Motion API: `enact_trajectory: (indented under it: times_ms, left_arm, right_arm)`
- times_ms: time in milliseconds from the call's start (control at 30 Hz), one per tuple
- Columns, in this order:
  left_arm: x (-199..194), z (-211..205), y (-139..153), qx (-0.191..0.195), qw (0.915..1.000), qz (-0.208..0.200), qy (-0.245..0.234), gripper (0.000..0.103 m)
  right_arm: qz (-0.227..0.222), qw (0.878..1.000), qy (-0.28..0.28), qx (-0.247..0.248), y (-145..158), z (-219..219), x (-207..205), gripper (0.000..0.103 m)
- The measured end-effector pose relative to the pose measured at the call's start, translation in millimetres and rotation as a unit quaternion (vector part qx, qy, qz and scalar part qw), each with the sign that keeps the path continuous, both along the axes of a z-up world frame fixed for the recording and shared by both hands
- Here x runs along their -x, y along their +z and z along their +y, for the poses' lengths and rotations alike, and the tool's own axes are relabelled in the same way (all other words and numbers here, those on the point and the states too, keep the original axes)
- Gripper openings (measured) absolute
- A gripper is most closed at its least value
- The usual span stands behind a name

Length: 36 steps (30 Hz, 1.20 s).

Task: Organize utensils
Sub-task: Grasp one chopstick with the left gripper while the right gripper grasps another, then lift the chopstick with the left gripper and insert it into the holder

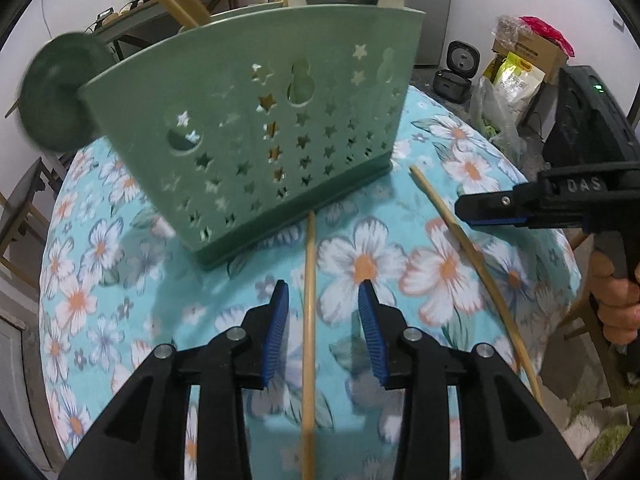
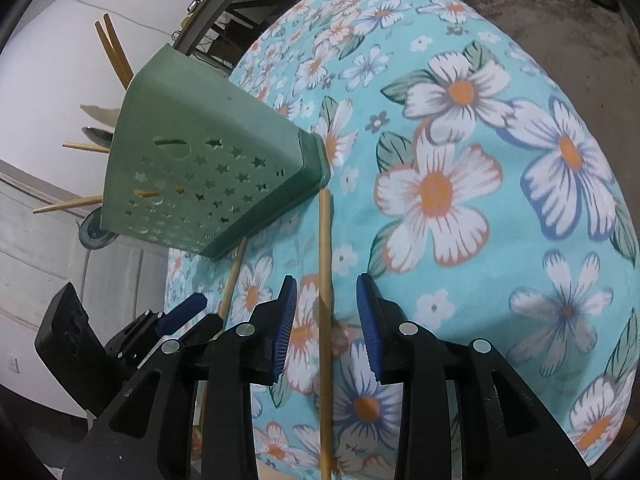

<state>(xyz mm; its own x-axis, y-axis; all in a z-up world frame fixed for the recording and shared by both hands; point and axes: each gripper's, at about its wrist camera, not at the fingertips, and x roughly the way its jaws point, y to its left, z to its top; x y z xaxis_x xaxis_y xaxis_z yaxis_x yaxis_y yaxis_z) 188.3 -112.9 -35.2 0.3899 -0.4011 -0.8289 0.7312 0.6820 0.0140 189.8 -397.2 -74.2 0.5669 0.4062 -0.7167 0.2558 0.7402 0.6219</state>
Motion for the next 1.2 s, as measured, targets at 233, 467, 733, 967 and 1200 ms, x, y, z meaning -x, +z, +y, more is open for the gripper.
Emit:
enact_trajectory:
  times_ms: [233, 467, 733, 967, 1200]
  left_arm:
    - [-24, -26, -19, -0.018, 0.9995, -0.017, 0.019, 0.035]
    - [-30, -39, -25, -0.004, 0.9989, -0.021, 0.041, 0.019]
    - [-22, -40, -15, 0.012, 0.9983, -0.035, 0.046, 0.006]
    - [-6, -24, 21, 0.057, 0.997, -0.032, 0.041, 0.006]
    - [3, 9, 64, 0.118, 0.9917, -0.019, 0.047, 0.006]
  right_arm:
    - [-0.004, 1.0, -0.006, 0.023, -2, -2, -24, 0.032]
    - [-0.005, 0.999, -0.012, 0.043, -5, 1, -45, 0.018]
    - [-0.012, 0.999, -0.025, 0.024, -2, -7, -37, 0.005]
    - [-0.05, 0.998, -0.021, 0.023, 30, -4, -13, 0.005]
    - [-0.099, 0.994, -0.013, 0.035, 69, 5, 12, 0.005]
